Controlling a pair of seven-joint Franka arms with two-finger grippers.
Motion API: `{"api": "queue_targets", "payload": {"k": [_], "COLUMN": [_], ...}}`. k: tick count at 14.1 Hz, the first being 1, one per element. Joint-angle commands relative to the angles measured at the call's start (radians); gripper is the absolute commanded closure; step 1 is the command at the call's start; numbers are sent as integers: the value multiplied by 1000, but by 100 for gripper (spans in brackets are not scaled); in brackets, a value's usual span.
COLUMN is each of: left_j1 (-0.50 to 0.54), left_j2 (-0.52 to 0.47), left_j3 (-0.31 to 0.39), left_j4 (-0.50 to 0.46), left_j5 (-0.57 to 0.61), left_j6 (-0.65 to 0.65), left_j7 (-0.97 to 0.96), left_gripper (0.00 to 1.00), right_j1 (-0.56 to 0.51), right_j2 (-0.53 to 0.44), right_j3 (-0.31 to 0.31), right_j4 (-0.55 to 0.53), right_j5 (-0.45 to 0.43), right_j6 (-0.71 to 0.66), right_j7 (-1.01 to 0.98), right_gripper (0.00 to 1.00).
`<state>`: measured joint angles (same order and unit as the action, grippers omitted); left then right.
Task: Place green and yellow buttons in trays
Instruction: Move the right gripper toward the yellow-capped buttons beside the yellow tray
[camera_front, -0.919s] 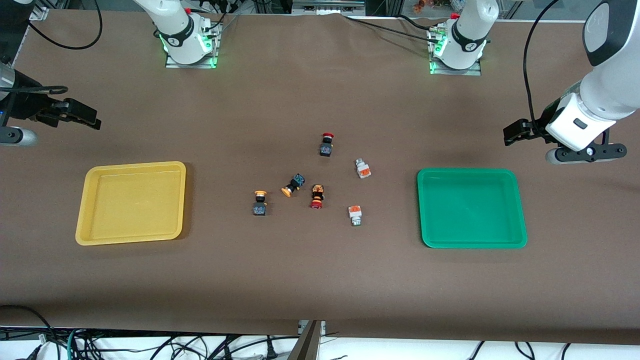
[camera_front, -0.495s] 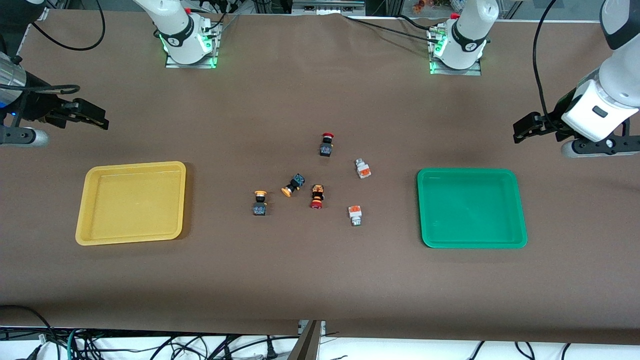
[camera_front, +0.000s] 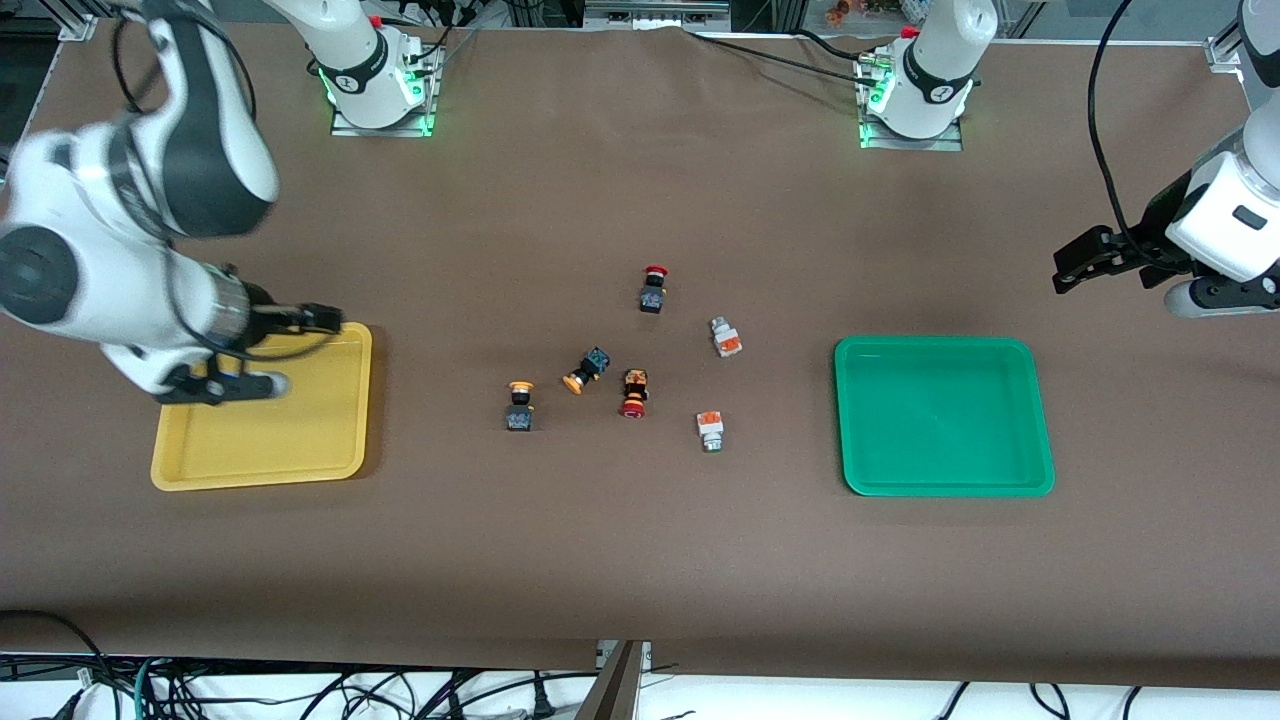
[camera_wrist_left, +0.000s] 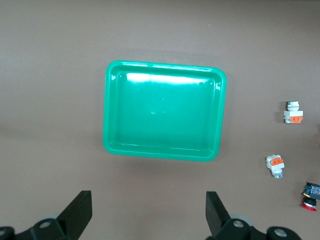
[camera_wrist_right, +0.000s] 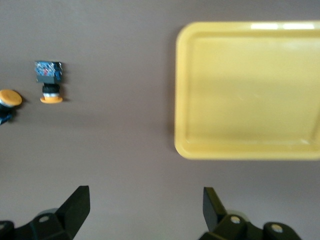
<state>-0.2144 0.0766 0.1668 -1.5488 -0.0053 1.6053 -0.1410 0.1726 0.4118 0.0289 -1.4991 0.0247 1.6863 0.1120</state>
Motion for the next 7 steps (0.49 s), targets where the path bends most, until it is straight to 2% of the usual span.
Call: {"api": "queue_targets", "payload": {"k": [1, 3, 7], "left_j1": [-2, -5, -10], "left_j2": [28, 26, 29], "left_j3": [-3, -7, -7], "left_j4": [39, 39, 38], "left_j5": [-10, -10, -9], "left_j6": [-22, -25, -21], "left_j7": [14, 14, 27], "left_gripper": [0, 0, 0], "right_j1": [59, 131, 226], "right_j2": [94, 154, 264], "right_j3": [-4, -6, -6], "right_j4": [14, 13, 13], "right_j5": [17, 49, 55], "right_j6": [116, 214, 416], "right_j7": [75, 168, 331], "right_gripper": [0, 0, 0]}}
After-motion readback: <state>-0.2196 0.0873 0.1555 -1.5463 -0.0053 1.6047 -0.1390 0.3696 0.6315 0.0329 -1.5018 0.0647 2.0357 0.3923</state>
